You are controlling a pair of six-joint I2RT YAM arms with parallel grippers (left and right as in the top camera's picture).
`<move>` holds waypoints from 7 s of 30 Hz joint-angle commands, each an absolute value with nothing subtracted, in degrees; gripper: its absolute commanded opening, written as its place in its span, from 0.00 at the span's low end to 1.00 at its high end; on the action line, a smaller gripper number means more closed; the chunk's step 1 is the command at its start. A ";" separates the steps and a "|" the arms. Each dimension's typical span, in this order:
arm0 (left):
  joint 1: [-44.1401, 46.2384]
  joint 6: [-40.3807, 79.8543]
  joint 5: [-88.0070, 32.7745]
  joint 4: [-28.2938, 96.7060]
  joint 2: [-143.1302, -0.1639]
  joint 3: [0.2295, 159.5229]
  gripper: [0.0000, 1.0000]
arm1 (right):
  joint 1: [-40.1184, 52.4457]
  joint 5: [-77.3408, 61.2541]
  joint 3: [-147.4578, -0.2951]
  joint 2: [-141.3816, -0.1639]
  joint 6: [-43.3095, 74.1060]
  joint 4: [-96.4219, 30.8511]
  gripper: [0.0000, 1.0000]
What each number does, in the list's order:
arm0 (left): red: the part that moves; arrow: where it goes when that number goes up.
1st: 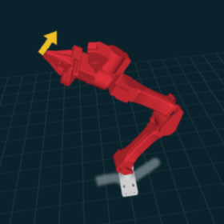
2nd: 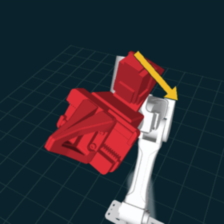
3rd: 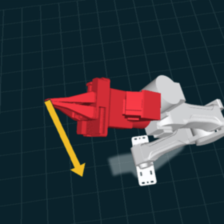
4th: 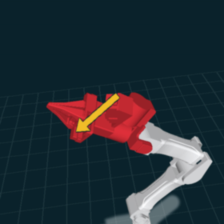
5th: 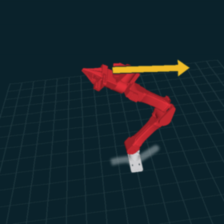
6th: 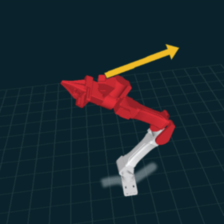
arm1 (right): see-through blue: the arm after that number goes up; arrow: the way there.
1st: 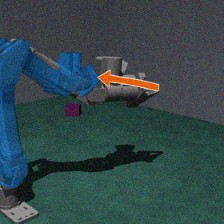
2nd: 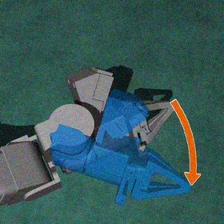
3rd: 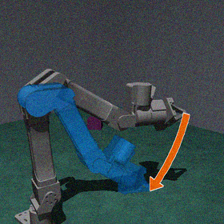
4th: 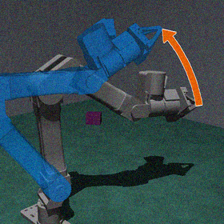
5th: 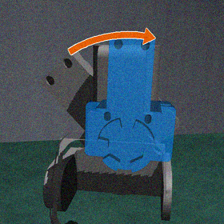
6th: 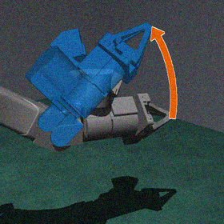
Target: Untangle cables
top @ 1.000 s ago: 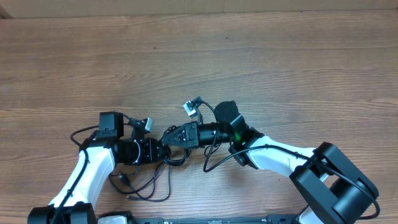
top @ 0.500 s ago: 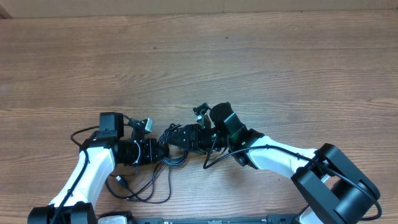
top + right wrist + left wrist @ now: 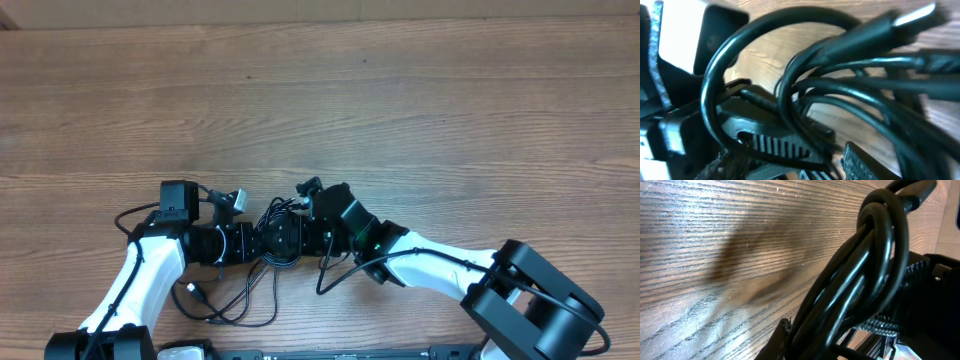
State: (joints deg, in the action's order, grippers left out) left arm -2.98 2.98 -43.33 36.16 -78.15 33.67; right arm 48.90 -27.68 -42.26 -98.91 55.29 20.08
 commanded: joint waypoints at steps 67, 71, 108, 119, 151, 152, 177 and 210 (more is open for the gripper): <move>-2.59 2.35 -46.98 34.57 -77.89 33.47 0.04 | 28.08 -63.75 -42.81 -95.72 54.85 40.64 0.04; -2.59 14.28 -47.44 31.24 -77.89 33.50 0.04 | 27.42 -62.67 -42.81 -95.72 50.33 33.19 0.27; -2.52 -1.54 -63.96 32.14 -77.89 33.47 0.04 | 43.07 -28.18 -42.81 -95.85 43.16 15.90 0.60; -2.52 -1.80 -63.94 32.56 -77.89 33.47 0.04 | 43.13 -28.32 -42.81 -95.85 43.20 20.84 0.25; -2.55 8.36 -43.48 34.24 -77.89 33.47 0.04 | 29.82 -51.88 -42.81 -94.13 43.42 29.71 0.04; -2.55 9.63 -42.19 34.24 -77.89 33.47 0.04 | 28.05 -53.08 -42.81 -93.91 43.44 29.71 0.04; -2.66 -0.99 -32.73 50.78 -77.87 49.08 0.04 | -11.29 -54.48 -42.83 -90.21 25.82 -6.00 0.04; 14.74 24.49 -37.47 46.50 -71.46 67.61 0.04 | -4.14 -61.06 -42.83 -48.45 6.44 -62.39 0.97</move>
State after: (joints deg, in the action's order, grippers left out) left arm 13.82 13.39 -35.46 46.70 -73.25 66.08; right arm -7.64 -58.30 -42.41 -51.92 5.34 -62.98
